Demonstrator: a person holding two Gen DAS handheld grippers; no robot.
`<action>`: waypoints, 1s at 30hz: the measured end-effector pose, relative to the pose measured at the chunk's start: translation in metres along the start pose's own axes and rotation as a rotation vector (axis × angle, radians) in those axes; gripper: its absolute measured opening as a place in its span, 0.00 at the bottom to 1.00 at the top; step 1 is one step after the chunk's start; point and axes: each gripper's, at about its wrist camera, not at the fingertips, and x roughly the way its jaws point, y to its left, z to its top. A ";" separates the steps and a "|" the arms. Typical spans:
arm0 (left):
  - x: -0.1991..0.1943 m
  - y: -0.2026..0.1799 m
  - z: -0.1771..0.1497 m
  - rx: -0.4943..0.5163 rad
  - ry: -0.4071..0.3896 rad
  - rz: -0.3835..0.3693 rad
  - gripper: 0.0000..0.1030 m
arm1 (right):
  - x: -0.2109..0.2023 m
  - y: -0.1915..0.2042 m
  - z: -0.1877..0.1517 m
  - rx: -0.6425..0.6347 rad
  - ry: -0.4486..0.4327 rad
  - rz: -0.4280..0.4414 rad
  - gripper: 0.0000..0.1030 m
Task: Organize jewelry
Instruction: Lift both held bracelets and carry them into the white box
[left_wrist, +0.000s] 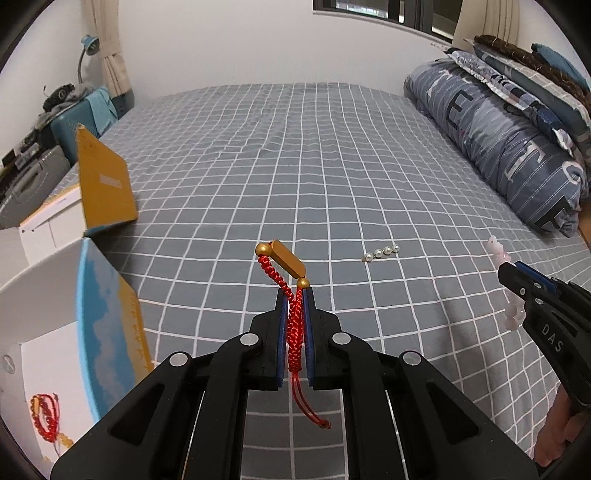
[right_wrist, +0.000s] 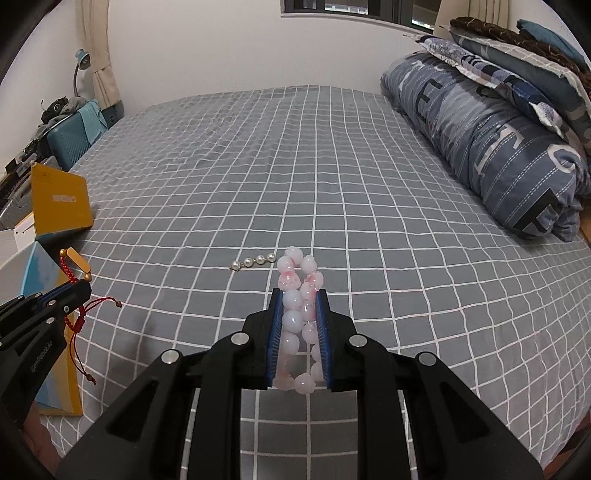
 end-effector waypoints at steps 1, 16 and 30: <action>-0.004 0.001 0.000 0.000 -0.005 0.000 0.07 | -0.004 0.001 0.000 -0.001 -0.003 0.002 0.16; -0.053 0.029 -0.006 -0.027 -0.046 0.025 0.07 | -0.053 0.035 0.002 -0.036 -0.053 0.041 0.16; -0.081 0.089 -0.015 -0.101 -0.060 0.091 0.07 | -0.067 0.109 0.005 -0.102 -0.065 0.134 0.16</action>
